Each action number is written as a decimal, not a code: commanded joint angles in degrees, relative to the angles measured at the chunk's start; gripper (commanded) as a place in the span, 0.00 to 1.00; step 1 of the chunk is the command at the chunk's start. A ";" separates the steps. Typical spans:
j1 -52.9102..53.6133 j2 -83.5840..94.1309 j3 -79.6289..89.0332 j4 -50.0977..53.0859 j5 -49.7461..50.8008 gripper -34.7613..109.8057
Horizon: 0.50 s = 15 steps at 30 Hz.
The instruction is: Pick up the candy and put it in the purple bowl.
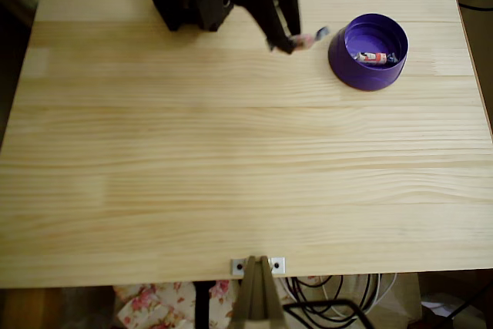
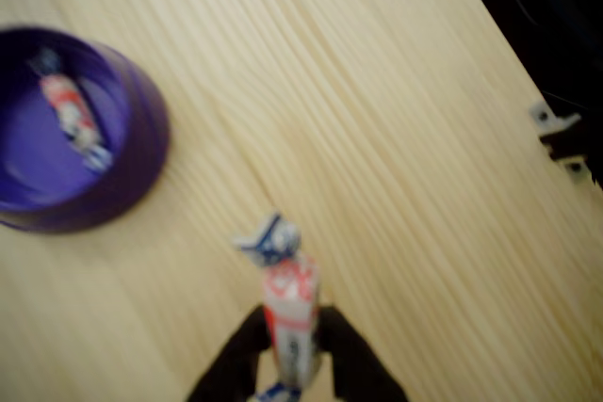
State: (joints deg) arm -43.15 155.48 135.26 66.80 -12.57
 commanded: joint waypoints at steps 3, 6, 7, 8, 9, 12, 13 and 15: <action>-8.96 -7.73 -13.10 1.32 4.92 0.24; -13.54 -12.74 -17.40 0.88 6.68 0.24; -15.03 -14.06 -18.54 0.26 7.12 0.24; -16.52 -15.38 -19.42 -0.44 7.29 0.24; -17.93 -16.88 -20.30 -1.14 7.56 0.24; -22.06 -21.36 -22.06 -3.34 7.91 0.24; -23.29 -22.68 -22.32 -4.31 7.91 0.24; -25.31 -25.14 -23.03 -6.42 7.91 0.24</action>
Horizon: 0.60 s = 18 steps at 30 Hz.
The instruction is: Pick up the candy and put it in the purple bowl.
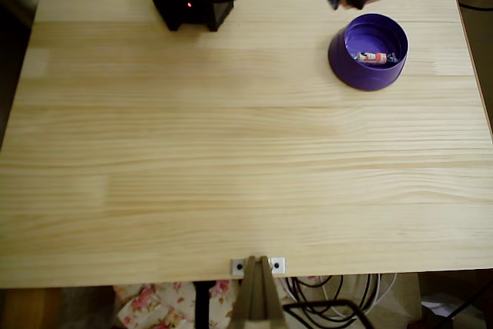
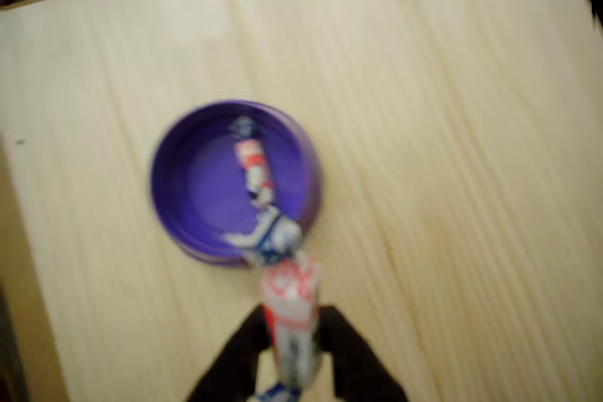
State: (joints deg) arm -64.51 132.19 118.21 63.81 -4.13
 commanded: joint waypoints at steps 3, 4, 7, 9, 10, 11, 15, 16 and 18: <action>-6.15 -5.89 -7.56 -7.21 0.18 0.24; -6.86 -7.38 -8.35 -8.35 0.53 0.24; -8.17 -11.51 -10.46 -11.25 1.14 0.24; -8.35 -15.12 -12.74 -12.39 1.14 0.24; -8.09 -16.88 -13.71 -13.10 1.05 0.24; -7.82 -18.46 -14.59 -13.89 1.14 0.24; -6.94 -21.18 -15.03 -16.87 2.46 0.24; -6.86 -21.53 -14.59 -17.67 2.90 0.24; -6.86 -22.24 -13.62 -19.16 3.43 0.24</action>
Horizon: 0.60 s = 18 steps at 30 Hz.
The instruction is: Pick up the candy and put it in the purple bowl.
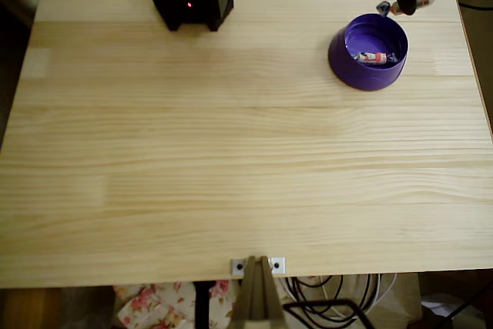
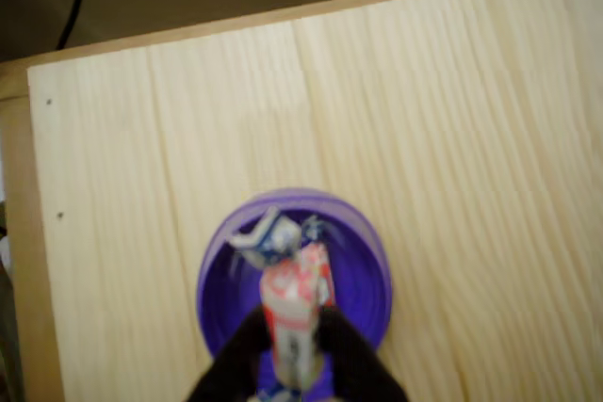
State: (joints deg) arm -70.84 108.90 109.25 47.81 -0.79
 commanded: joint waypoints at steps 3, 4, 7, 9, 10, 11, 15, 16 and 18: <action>-0.53 -0.09 -2.99 -4.48 0.26 0.24; -0.53 0.00 -1.93 -4.92 0.53 0.25; -0.44 1.05 0.26 -5.27 1.05 0.28; -0.09 1.58 1.41 -5.62 1.58 0.29; 0.18 1.93 2.02 -5.89 1.58 0.30; 0.26 2.20 2.64 -6.06 1.67 0.31; 0.70 3.96 4.04 -5.89 1.67 0.34; 0.79 4.22 4.22 -5.71 1.67 0.35; 0.97 4.75 4.57 -5.45 1.67 0.38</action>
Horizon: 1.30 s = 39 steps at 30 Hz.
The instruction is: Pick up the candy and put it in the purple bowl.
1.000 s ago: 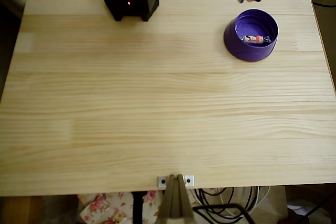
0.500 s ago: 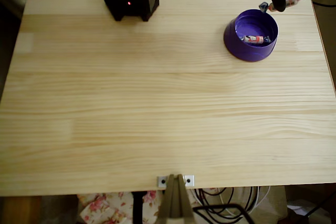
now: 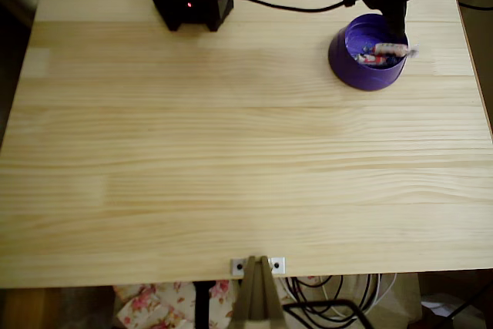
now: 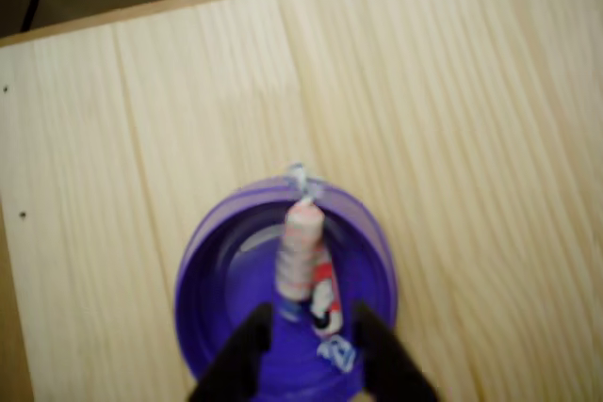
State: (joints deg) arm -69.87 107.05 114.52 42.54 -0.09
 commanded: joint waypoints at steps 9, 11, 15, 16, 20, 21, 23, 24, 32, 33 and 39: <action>1.67 11.43 2.37 0.35 0.44 0.24; 2.90 13.36 2.37 1.58 0.44 0.24; 7.73 18.63 2.81 5.45 0.35 0.24; 9.84 20.92 3.78 5.98 0.79 0.24; 22.94 30.41 8.53 7.38 3.34 0.24; 26.89 31.64 9.14 8.17 3.16 0.24; 35.95 32.70 8.96 10.37 3.25 0.24; 40.69 32.87 8.79 11.25 2.46 0.24; 67.32 35.68 18.19 8.70 -2.99 0.24; 68.91 37.18 20.65 7.91 -3.16 0.24; 75.23 49.66 36.21 4.83 -4.13 0.24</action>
State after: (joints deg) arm 1.85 147.66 146.07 49.39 -3.25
